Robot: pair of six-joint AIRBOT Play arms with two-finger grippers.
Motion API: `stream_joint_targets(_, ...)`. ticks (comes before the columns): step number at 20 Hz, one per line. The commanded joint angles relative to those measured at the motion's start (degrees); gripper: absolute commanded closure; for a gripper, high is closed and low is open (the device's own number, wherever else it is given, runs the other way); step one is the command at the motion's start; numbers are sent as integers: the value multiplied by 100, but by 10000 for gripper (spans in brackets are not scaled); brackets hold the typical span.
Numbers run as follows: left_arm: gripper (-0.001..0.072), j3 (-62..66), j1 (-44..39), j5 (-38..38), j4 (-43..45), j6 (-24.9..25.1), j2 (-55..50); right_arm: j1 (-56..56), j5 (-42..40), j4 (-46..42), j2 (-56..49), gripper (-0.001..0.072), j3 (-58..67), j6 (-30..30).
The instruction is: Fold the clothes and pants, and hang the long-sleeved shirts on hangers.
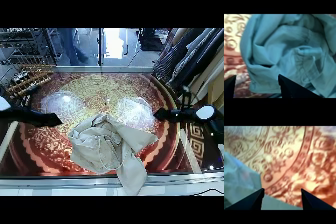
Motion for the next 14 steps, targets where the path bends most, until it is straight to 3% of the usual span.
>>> stream_joint_targets(1,178,-1062,-1075,380,-608,1655,337,-4,1029,999,-153,169,-715,-568)
stream_joint_targets(2,166,-1342,-1574,868,-459,1965,409,-4,1093,1137,-162,168,-960,-629)
stream_joint_targets(4,11,-1676,-2470,1958,304,2017,356,-2,1191,1154,-162,109,-1285,-855)
stream_joint_targets(6,-5,-1720,-3156,2618,791,2162,111,-2,1060,1158,-157,92,-1344,-1513)
stream_joint_targets(7,-4,-1720,-3390,2846,804,2271,-52,11,909,1158,-155,28,-1307,-1781)
stream_joint_targets(8,-4,-1718,-3536,3012,815,2317,-216,94,699,1106,-157,11,-1255,-2129)
stream_joint_targets(11,2,-1657,-3609,3121,916,2306,-710,682,-258,225,-240,5,-1156,-2828)
stream_joint_targets(12,35,-1631,-3589,3178,1086,2170,-804,905,-555,-188,-326,5,-1058,-2889)
stream_joint_targets(13,137,-1620,-3582,3294,1331,1930,-844,1069,-776,-483,-420,5,-920,-2909)
stream_joint_targets(14,321,-1620,-3578,3423,1534,1773,-846,1178,-918,-673,-553,6,-728,-3034)
